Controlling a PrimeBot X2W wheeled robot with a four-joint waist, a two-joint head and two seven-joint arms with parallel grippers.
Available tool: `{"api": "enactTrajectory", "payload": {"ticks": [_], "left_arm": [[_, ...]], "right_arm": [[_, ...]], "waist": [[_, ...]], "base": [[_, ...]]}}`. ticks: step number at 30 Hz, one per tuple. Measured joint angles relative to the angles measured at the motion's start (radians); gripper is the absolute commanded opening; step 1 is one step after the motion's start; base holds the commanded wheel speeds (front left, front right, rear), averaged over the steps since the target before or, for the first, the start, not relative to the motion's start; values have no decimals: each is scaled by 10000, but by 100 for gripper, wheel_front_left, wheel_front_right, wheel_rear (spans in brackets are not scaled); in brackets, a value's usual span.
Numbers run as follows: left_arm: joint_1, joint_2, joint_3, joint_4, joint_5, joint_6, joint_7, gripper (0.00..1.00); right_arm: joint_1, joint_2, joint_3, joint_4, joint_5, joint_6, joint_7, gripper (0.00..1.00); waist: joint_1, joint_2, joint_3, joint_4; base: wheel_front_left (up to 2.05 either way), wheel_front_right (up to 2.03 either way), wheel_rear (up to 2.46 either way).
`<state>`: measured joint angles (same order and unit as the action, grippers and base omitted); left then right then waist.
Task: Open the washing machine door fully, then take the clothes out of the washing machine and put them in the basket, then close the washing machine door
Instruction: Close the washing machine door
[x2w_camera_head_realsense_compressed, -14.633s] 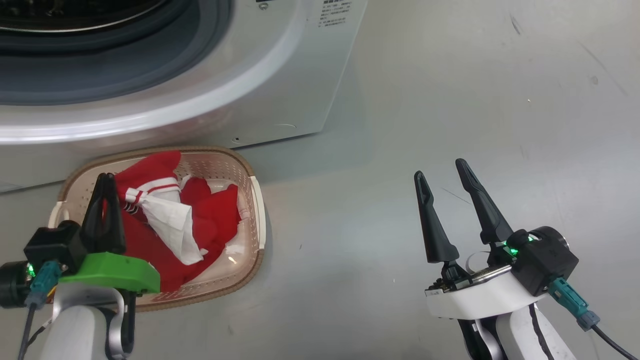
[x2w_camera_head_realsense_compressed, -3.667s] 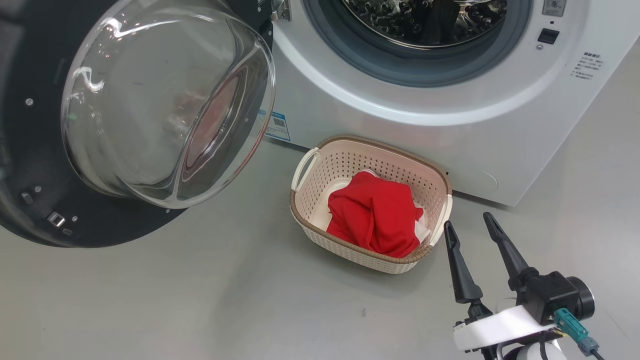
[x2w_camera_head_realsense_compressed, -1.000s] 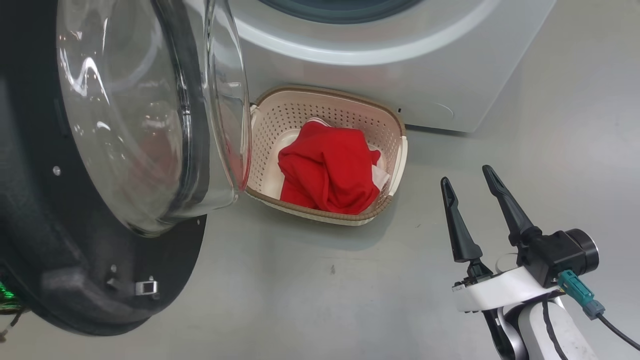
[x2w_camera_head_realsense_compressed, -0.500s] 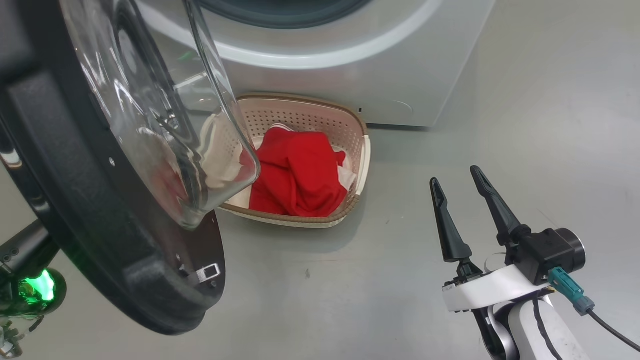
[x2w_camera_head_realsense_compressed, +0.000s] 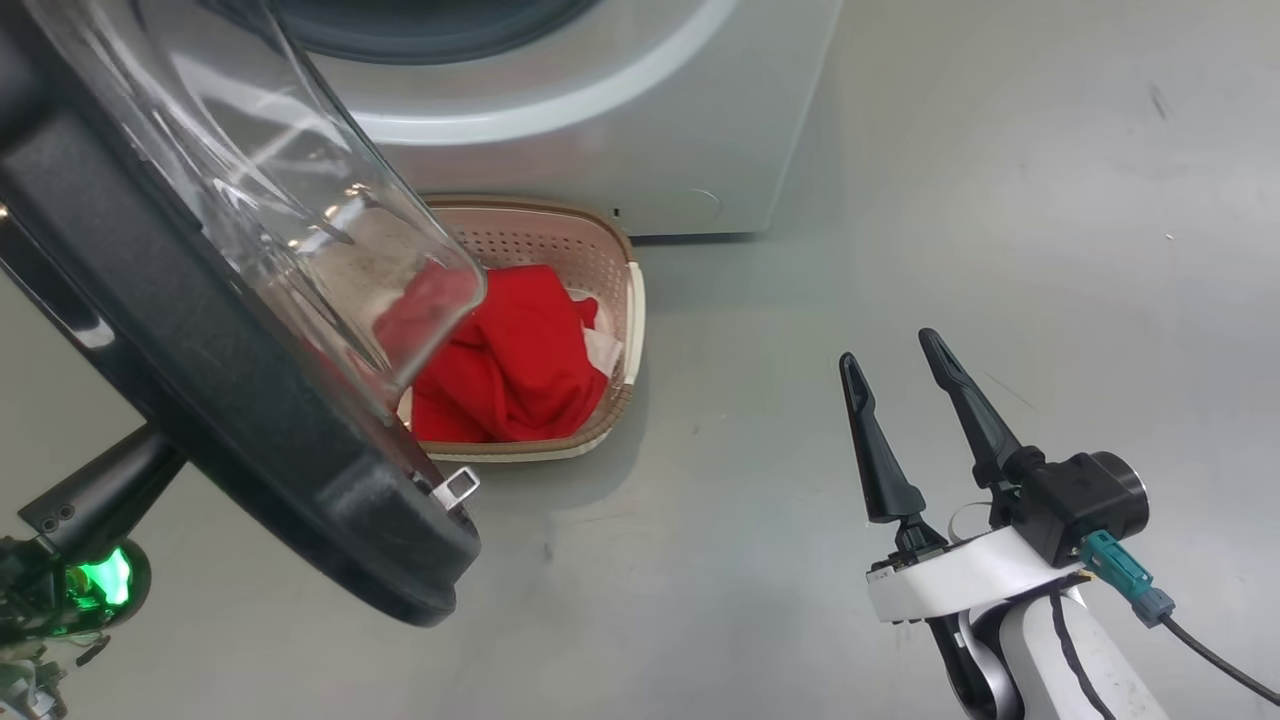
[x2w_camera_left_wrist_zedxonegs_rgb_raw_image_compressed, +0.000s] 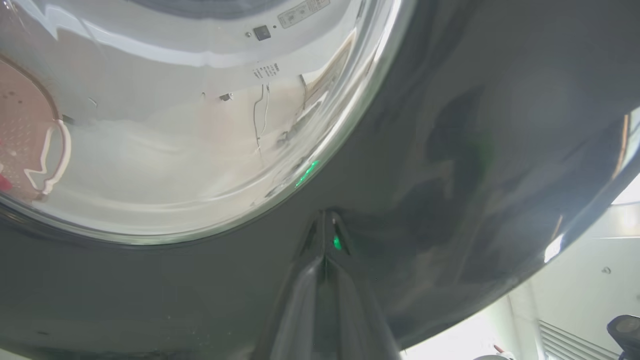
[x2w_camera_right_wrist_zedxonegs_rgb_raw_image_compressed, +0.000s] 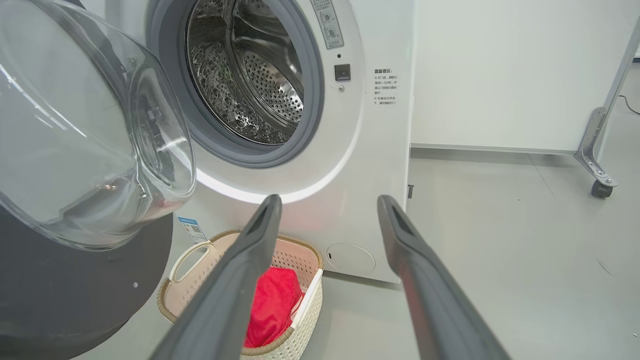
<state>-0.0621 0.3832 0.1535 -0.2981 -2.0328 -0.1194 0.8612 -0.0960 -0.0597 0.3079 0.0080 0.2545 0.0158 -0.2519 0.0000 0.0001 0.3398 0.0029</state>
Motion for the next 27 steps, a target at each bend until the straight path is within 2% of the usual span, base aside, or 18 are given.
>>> {"api": "enactTrajectory", "payload": {"ticks": [16,27], "left_arm": [[-1034,94,2,-171,117,679,-458,0],[-2336,140,-4,226,717,1139,-1162,0]], "right_arm": [[-417,58,224,-322,690,-180,-2,100],[-849,100,579,-639,1340,-378,-2,100]], "waist": [[0,0,748,-1656],[0,0,1353,-2804]], "base": [[0,0,0],[0,0,0]]}}
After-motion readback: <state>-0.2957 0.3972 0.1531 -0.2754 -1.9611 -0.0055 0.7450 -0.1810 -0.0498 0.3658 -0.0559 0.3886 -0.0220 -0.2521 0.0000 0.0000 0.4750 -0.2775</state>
